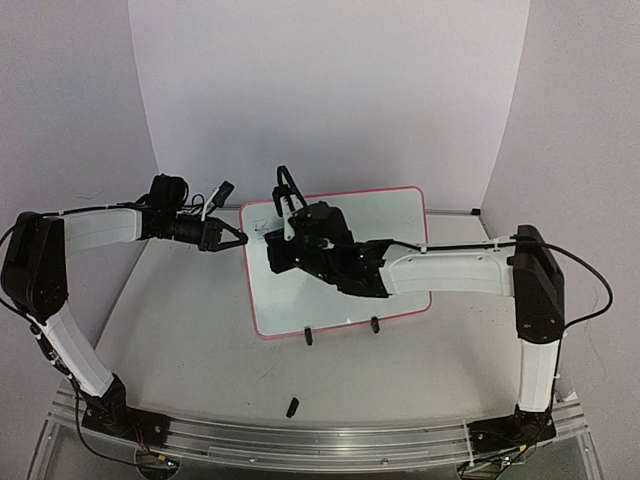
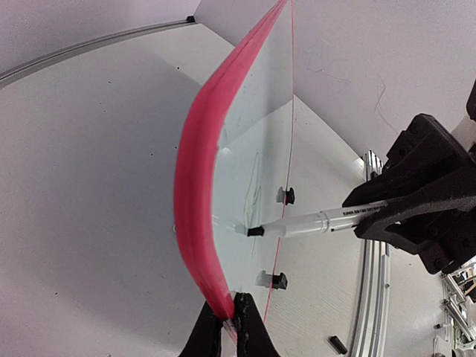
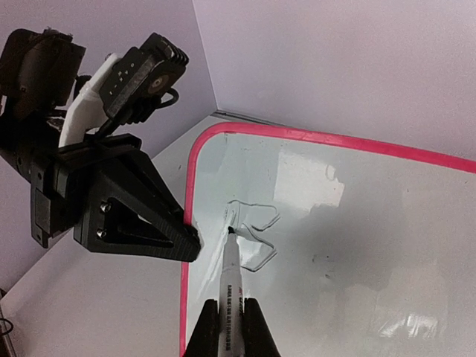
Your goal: Write a sentence on the whiteboard
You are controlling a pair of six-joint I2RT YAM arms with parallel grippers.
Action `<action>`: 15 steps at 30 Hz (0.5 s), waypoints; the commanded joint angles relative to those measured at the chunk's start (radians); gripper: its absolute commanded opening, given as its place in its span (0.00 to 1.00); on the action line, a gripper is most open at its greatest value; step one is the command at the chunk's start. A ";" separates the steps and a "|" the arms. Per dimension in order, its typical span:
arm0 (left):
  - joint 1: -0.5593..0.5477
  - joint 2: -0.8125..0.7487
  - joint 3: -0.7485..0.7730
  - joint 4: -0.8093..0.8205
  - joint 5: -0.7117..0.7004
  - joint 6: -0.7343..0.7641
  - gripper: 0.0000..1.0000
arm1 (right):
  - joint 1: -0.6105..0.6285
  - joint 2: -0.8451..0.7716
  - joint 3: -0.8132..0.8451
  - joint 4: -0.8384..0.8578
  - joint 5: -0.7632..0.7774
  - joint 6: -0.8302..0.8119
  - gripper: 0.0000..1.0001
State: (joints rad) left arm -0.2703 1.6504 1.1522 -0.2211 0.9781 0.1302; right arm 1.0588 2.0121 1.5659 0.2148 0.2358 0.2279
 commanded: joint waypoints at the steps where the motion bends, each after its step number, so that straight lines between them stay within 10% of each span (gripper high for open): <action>1: -0.021 -0.026 0.028 -0.020 -0.049 0.092 0.00 | -0.003 -0.027 -0.041 -0.031 0.005 0.026 0.00; 15: -0.022 -0.026 0.028 -0.020 -0.050 0.092 0.00 | -0.002 -0.061 -0.080 -0.024 -0.016 0.033 0.00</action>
State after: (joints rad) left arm -0.2710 1.6501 1.1526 -0.2211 0.9737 0.1299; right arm 1.0672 1.9873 1.4933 0.2199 0.2062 0.2626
